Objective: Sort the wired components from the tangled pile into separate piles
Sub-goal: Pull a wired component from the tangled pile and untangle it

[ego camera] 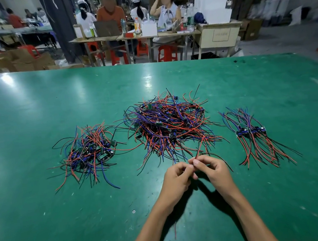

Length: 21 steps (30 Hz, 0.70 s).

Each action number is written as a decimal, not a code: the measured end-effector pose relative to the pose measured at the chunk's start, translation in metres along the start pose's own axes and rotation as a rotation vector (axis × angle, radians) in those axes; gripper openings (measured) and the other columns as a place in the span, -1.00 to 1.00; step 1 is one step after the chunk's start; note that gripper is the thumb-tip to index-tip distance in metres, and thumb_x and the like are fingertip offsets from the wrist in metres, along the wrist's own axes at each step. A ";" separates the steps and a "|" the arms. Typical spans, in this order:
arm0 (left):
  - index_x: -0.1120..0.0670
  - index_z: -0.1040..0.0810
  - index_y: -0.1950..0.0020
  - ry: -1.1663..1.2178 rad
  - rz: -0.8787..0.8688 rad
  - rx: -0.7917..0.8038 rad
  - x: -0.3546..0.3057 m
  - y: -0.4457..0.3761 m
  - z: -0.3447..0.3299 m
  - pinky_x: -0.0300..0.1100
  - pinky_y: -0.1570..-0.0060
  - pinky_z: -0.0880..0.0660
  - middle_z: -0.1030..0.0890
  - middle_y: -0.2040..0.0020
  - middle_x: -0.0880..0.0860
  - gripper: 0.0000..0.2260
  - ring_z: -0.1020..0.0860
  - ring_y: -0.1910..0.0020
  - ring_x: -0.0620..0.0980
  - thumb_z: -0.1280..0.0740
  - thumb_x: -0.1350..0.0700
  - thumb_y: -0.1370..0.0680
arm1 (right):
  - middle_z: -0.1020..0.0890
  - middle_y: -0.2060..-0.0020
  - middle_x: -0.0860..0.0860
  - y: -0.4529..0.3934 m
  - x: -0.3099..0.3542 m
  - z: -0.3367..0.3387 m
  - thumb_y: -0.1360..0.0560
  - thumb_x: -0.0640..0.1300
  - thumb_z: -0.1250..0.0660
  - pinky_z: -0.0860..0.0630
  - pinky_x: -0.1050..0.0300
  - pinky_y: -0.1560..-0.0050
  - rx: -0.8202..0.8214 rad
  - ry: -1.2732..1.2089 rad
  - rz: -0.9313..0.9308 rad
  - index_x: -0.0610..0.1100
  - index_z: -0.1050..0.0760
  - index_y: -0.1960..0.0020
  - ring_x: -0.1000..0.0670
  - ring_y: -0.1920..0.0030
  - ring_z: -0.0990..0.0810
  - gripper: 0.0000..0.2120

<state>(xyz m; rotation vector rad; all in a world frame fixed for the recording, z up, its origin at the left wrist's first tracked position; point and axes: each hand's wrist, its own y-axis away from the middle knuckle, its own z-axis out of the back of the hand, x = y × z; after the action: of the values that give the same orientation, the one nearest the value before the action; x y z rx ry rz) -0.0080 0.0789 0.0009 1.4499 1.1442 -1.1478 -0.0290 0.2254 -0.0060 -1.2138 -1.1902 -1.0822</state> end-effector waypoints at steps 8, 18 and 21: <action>0.08 -0.43 0.22 -0.053 -0.060 -0.080 0.002 0.001 -0.001 -0.35 0.46 -0.25 -0.56 0.39 -0.08 -0.76 -0.32 0.49 -0.17 -0.27 0.22 -0.65 | -0.75 0.20 -0.06 0.003 -0.004 -0.019 -0.59 -0.30 -0.34 -0.61 0.15 0.15 -0.060 0.039 -0.027 -0.02 -0.74 0.11 0.00 0.18 -0.68 -0.73; 0.12 -0.49 0.12 -0.091 -0.046 -0.053 0.001 -0.005 0.001 -0.34 0.49 -0.20 -0.38 0.44 -0.05 -0.86 -0.26 0.49 -0.15 -0.26 0.23 -0.63 | -0.74 0.18 0.12 -0.014 0.005 -0.029 -0.34 0.10 -0.26 -0.64 -0.18 -0.03 -0.301 0.131 -0.121 0.14 -0.72 0.17 0.00 0.08 -0.70 -0.74; 0.14 -0.50 0.11 -0.100 -0.057 -0.036 0.002 -0.004 0.003 -0.32 0.49 -0.17 -0.36 0.46 -0.07 -0.87 -0.24 0.50 -0.15 -0.26 0.23 -0.64 | -0.75 0.16 0.07 -0.023 0.009 -0.024 -0.45 -0.03 -0.29 -0.57 0.04 0.22 -0.346 0.088 -0.144 0.13 -0.72 0.19 0.12 0.28 -0.63 -0.78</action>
<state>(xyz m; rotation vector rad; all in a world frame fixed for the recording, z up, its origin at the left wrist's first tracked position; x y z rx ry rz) -0.0118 0.0771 -0.0017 1.3252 1.1372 -1.2191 -0.0492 0.2000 0.0053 -1.3404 -1.0632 -1.4803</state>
